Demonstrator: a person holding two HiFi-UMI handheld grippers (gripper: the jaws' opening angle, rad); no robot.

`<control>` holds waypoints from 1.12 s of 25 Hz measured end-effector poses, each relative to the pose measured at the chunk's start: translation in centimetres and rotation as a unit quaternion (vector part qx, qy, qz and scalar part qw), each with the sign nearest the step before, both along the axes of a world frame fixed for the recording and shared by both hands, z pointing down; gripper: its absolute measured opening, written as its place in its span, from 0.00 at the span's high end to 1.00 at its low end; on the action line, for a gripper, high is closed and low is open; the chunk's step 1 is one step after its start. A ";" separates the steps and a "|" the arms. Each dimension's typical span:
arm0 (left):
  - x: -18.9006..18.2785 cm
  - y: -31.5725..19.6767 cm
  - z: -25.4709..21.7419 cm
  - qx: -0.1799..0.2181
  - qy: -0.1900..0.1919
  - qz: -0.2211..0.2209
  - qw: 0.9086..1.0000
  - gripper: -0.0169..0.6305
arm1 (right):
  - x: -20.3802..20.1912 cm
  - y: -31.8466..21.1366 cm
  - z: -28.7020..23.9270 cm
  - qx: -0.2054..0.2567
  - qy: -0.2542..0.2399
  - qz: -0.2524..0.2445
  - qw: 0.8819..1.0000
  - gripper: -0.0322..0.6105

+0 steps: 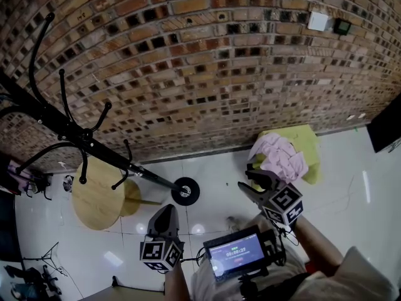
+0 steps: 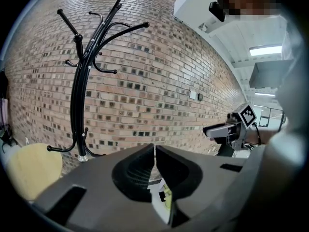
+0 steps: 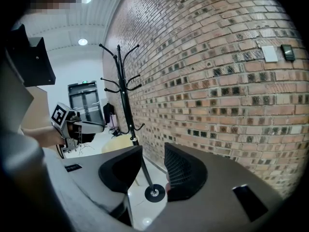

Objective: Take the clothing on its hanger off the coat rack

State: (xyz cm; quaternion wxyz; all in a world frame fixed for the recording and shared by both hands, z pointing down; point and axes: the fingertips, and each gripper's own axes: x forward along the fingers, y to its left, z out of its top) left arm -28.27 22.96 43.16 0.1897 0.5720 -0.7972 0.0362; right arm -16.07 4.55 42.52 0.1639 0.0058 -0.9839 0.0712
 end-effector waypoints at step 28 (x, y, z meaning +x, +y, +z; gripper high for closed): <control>-1.9 -0.1 -0.2 0.007 -0.002 0.007 1.000 0.94 | -1.8 0.6 0.1 0.004 0.013 -0.006 1.000 0.73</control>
